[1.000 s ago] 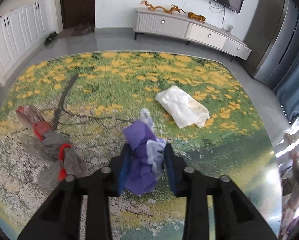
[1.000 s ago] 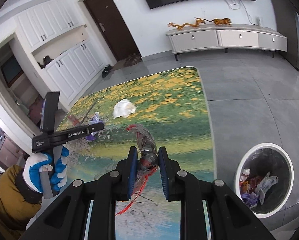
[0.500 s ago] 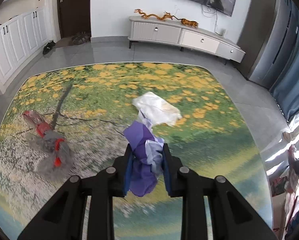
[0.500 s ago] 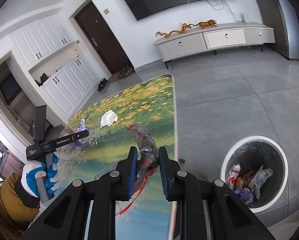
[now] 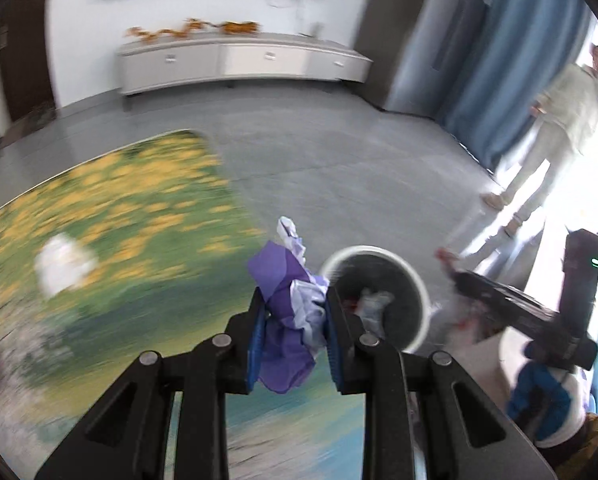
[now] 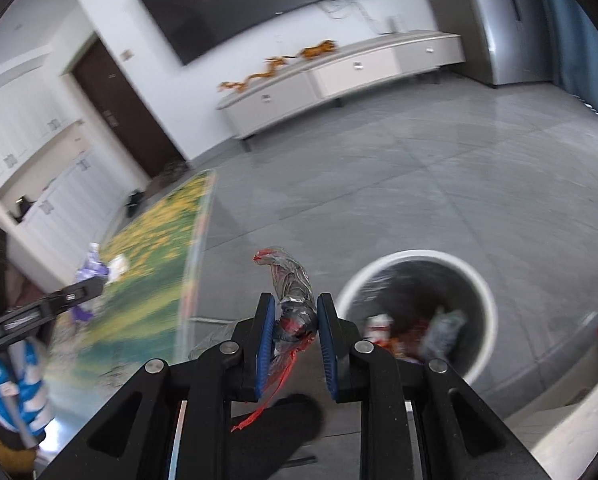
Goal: Collect trash
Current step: 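Carry both items to the bin and open both tools over it, then move both open tools back over the table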
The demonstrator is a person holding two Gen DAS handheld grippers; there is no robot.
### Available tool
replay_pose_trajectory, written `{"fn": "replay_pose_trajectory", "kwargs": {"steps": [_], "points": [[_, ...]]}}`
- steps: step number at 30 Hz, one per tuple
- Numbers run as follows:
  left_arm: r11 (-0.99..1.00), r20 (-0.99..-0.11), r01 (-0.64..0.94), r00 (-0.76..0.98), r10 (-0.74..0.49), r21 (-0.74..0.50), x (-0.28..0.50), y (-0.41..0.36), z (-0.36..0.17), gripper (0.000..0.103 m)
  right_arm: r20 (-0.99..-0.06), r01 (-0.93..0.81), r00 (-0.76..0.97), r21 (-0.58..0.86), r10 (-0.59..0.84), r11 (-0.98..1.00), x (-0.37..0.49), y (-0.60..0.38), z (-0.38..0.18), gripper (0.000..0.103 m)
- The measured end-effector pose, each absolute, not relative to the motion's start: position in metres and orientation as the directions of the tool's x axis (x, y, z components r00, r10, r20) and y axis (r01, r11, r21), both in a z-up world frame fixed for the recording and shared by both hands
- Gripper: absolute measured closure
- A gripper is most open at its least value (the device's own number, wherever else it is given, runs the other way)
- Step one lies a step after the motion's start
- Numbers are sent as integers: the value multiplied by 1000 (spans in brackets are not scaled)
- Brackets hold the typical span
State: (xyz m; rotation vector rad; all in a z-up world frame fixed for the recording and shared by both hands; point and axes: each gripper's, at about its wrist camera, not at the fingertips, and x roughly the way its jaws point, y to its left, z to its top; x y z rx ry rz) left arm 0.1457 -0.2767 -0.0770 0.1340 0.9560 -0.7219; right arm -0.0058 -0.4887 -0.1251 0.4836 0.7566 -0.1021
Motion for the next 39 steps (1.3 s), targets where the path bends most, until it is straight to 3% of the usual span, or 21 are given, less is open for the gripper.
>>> {"fn": "replay_pose_trajectory", "kwargs": {"steps": [6,13,14,17,20,30,39], "points": [[693,-814,692,275,-512,-202,143,-367,-97,76,-735,361,678,335,1,870,7,-526,-144,82],[688,-837,663,168,-521,-295,158,-426,-130,74,-798,447,601,275,-58,851,24,-552,-172,80],[687,-834,650,145,-533,-325,162,-431,-134,72,-805,459,590,268,-65,847,26,-555,-176,78],[685,-824,634,129,-551,-358,165,-440,-137,52,-810,488,580,257,-90,834,24,-561,-181,65],[678,-817,642,136,-560,-358,163,-443,-135,51,-810,508,576,250,-109,824,17,-565,-181,61],[723,-795,663,324,-513,-196,131,-383,-109,51,-753,480,643,254,-140,840,-9,-546,-148,57],[821,-697,568,564,-442,-61,101,-279,-68,51,-681,362,726,253,-101,897,-24,-488,-105,50]]}}
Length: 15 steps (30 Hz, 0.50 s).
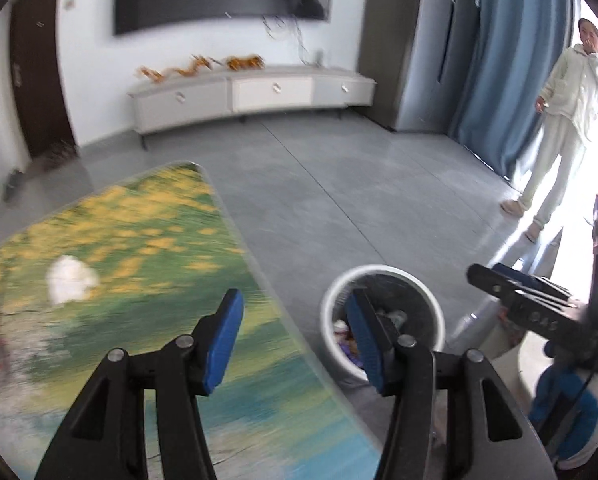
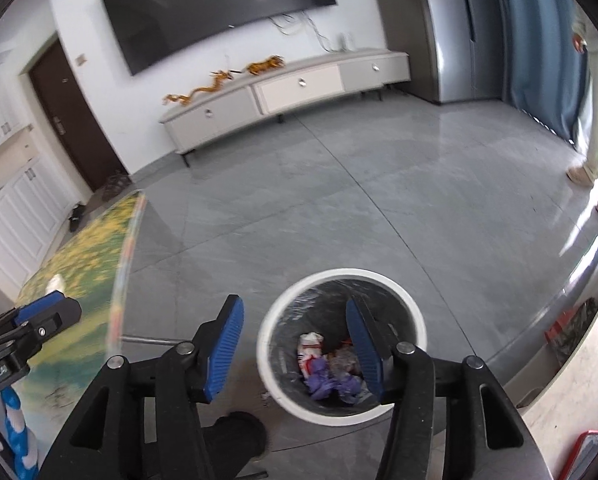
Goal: Collect trash
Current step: 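Move both open tools back over the table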
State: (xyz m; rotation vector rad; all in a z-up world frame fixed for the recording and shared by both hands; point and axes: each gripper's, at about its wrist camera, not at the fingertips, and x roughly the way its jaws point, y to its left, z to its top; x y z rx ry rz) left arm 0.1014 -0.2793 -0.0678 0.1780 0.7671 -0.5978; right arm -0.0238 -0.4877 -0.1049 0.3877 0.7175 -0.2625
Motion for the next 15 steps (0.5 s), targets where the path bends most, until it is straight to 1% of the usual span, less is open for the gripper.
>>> {"fn": "replay_pose_trajectory", "kwargs": {"steps": [4,8,15], "points": [[858,-663,513,632,-400,-28,94,-234,-52,51,-655,317,752,257,-77,913,-28,-463,-90,47],[886,-641,463,683,-351,8,87,-197,-39,51,-634,264,772,256,-44,930,-28,-436,-77,43],[918,-608,396,733,-304,18,74,-143,-26,49,-623,162,782,227,15,960,-17,-380,-59,42]]}}
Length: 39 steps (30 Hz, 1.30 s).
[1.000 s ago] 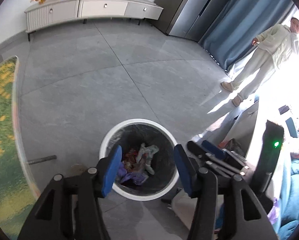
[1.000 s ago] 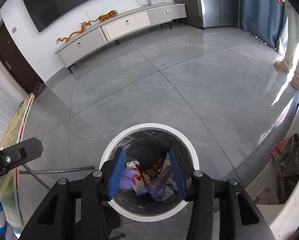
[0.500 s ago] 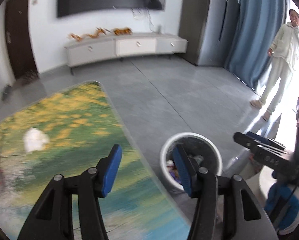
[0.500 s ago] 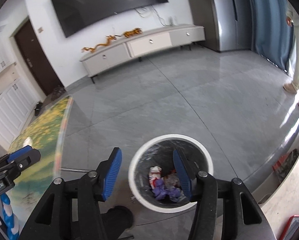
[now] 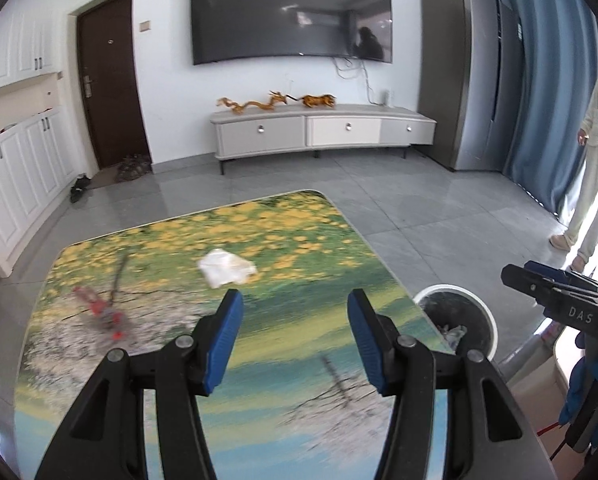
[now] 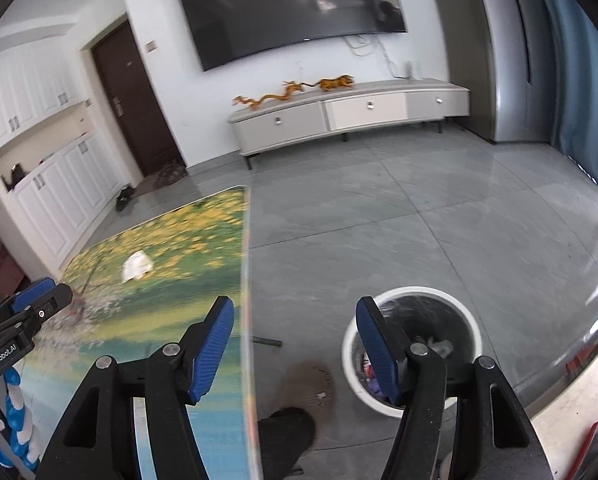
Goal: Collect trash
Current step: 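Move both open tools back over the table, then grasp the red-grey plastic wrapper with left tool while right tool grasps white tissue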
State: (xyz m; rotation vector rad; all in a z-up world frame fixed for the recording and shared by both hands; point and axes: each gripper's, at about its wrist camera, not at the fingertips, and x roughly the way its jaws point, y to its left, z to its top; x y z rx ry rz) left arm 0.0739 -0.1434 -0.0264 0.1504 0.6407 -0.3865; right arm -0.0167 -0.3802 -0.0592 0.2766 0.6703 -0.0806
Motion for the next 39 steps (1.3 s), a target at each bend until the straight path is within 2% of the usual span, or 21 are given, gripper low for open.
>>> {"fn": "replay_pose_trajectory", "kwargs": {"steps": [6,19,26,30,39], "points": [[938,-588,346,758,-282,-4,68,-103,-20,45,-622,85,781,195,56,977,-5,-334,-49,41],[961,-617,267,744,-256,-78,91,-45,-37,44,-652,-36,749,141,120,989,34,-267,-46,39],[976,-656,198,726,-206,-87,117,-22,-57,44,-681,-104,712,141,173,985,70,-243,-62,38],[986,-673,127,721,-164,-105,137,4,-70,36,-695,-150,688,144,208,978,96,-228,-73,37],[987,-708,-1,697,-116,-163,177,65,-97,34,-722,-259,632,143,280,955,160,-189,-103,34]]}}
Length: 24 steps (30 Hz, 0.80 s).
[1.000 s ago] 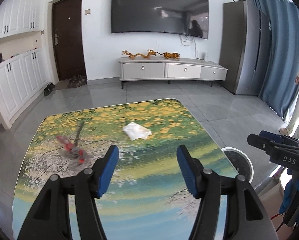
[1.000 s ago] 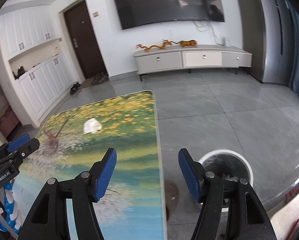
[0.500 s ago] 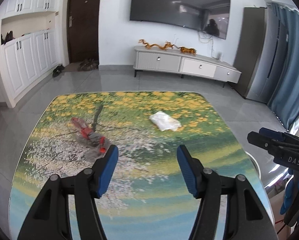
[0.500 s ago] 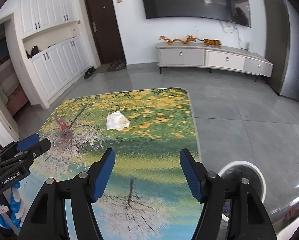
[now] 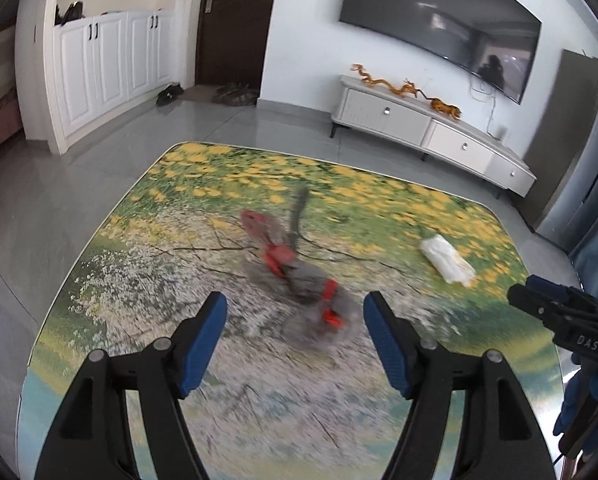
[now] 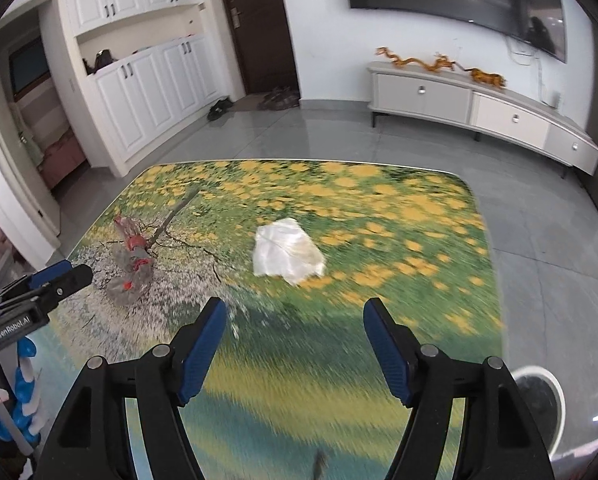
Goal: Collect trash
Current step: 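Grasp the red-grey plastic wrapper with left tool while right tool grasps white tissue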
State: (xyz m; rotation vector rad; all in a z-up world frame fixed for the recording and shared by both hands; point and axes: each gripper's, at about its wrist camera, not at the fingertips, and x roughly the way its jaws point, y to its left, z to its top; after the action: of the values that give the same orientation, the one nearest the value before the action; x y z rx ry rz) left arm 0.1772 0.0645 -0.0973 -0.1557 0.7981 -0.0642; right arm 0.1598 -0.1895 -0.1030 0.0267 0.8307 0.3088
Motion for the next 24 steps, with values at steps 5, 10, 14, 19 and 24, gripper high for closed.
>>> {"fn": "replay_pose_trajectory", "kwargs": {"steps": [5,10,14,19,24], "points": [[987,-741,10,660,-127,-160,205,64,-112,34,-729,-291,615,144,300,946,190,-173,-117,34],[990,-770,10,628,-118,-143,229,58,-128,35,-746,-306,599,124,292,944,215,-162,-129,34],[993,-777,4,623,-95,-118,239,55,-134,39,-759,-309,586,114,284,944,224,-160,-138,37],[995,-785,7,614,-80,-96,246,53,-141,55,-769,-308,583,90,263,947,229,-158,-146,48],[997,-780,12,622,-71,-82,245,51,-143,80,-773,-317,586,58,243,947,225,-156,-146,78]]}}
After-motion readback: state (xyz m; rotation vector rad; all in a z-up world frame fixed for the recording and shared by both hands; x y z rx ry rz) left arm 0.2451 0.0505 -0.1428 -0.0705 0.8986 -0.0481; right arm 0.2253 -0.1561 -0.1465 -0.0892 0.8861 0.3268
